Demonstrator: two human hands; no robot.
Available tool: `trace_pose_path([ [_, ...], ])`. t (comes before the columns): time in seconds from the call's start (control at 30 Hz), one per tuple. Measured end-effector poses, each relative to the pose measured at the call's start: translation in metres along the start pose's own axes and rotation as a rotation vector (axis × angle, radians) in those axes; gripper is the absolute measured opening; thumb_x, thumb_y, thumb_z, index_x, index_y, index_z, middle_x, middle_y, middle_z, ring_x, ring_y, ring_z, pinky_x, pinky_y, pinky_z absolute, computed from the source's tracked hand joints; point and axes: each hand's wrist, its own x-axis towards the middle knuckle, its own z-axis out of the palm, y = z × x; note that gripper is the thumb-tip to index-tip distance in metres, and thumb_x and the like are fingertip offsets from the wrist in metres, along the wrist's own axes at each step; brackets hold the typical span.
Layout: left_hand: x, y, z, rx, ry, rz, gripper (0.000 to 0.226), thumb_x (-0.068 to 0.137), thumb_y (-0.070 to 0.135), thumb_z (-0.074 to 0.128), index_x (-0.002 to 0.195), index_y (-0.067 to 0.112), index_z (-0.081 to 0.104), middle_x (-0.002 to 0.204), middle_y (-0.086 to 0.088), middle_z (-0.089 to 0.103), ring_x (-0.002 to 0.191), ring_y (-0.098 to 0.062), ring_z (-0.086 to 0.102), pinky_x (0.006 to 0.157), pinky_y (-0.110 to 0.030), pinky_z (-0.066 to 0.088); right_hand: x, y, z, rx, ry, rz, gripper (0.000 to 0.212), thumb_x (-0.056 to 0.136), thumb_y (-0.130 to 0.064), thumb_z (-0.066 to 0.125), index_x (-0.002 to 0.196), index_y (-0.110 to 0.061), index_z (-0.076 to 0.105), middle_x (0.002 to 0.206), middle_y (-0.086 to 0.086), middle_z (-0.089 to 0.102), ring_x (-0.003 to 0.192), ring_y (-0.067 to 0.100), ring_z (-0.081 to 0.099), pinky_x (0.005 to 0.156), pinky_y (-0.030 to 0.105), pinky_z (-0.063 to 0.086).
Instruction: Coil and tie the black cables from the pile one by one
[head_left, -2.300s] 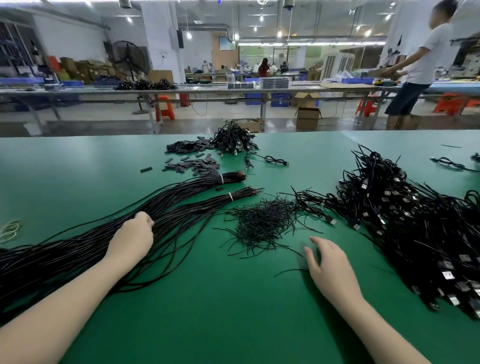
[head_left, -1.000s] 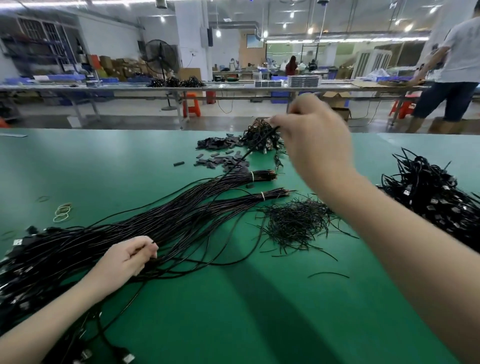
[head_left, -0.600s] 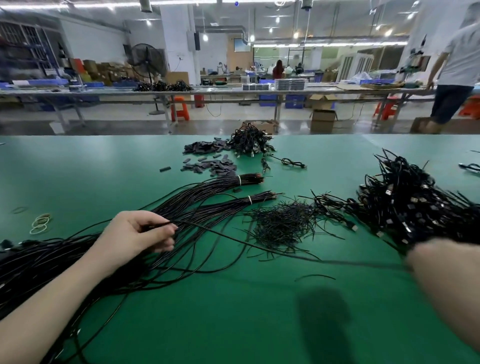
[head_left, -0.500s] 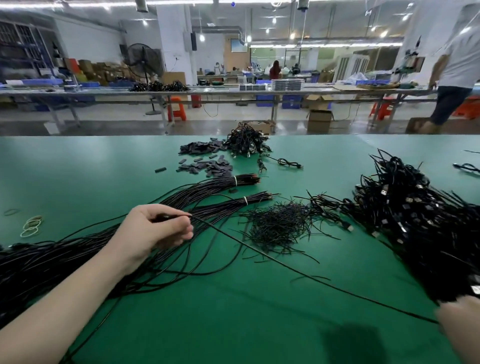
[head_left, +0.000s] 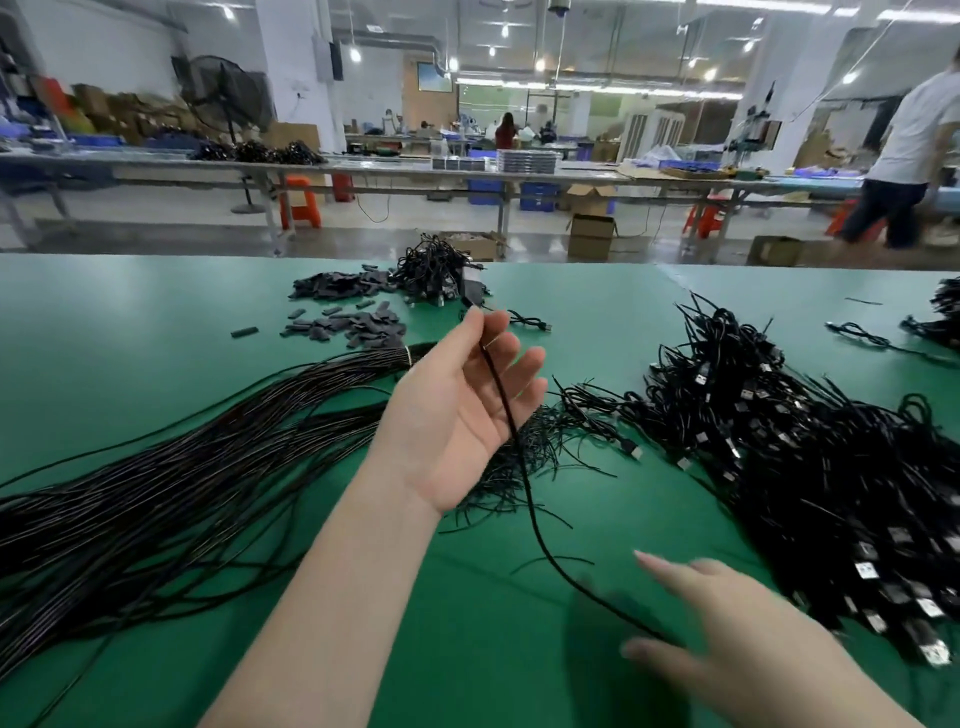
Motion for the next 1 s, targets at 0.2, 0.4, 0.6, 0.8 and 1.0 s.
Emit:
trace_pose_path([
  [0.2, 0.005, -0.010, -0.005, 0.161, -0.041, 0.055, 0.021, 0.090, 0.032, 0.055, 0.092, 0.014, 0.066, 0.091, -0.008, 0.074, 0.086, -0.023, 0.073, 0.071, -0.032, 0.059, 0.065, -0.063, -0.009, 0.593, 0.306, -0.305, 0.021, 0.084, -0.058, 0.051, 0.092, -0.041, 0.062, 0.087, -0.029, 0.066, 0.086, -0.010, 0.059, 0.075, 0.010, 0.044],
  [0.4, 0.006, 0.013, -0.016, 0.309, -0.050, 0.159, 0.028, 0.090, 0.040, 0.053, 0.091, 0.021, 0.073, 0.099, -0.005, 0.075, 0.095, -0.018, 0.072, 0.072, -0.025, 0.057, 0.092, -0.079, -0.025, 0.885, 0.164, -0.417, 0.030, 0.098, -0.033, 0.051, 0.078, -0.017, 0.066, 0.052, -0.007, 0.050, 0.047, 0.010, 0.047, 0.049, 0.025, 0.045],
  [0.6, 0.005, 0.021, -0.019, 0.341, -0.160, -0.018, 0.049, 0.098, 0.042, 0.035, 0.096, 0.019, 0.078, 0.101, -0.009, 0.075, 0.094, -0.021, 0.072, 0.076, -0.027, 0.058, 0.101, -0.072, -0.023, 0.972, -0.155, -0.472, 0.030, 0.093, -0.045, 0.053, 0.080, -0.025, 0.072, 0.054, -0.006, 0.043, 0.048, 0.012, 0.037, 0.049, 0.020, 0.035],
  [0.8, -0.001, 0.025, -0.016, 0.297, -0.332, -0.129, 0.046, 0.088, 0.044, 0.040, 0.089, 0.020, 0.079, 0.092, -0.005, 0.076, 0.087, -0.018, 0.074, 0.069, -0.027, 0.059, 0.110, -0.052, -0.013, 0.946, -0.531, -0.413, 0.041, 0.091, -0.055, 0.050, 0.094, -0.023, 0.076, 0.061, -0.003, 0.051, 0.053, 0.013, 0.049, 0.057, 0.021, 0.047],
  [1.0, -0.012, 0.027, -0.011, 0.462, -0.582, -0.434, 0.050, 0.089, 0.050, 0.036, 0.080, 0.019, 0.075, 0.079, -0.008, 0.076, 0.076, -0.022, 0.074, 0.062, -0.024, 0.056, 0.115, -0.032, -0.018, 0.548, -0.204, -0.224, 0.061, 0.055, -0.064, 0.066, 0.072, -0.005, 0.060, 0.056, 0.008, 0.050, 0.053, 0.024, 0.046, 0.051, 0.029, 0.039],
])
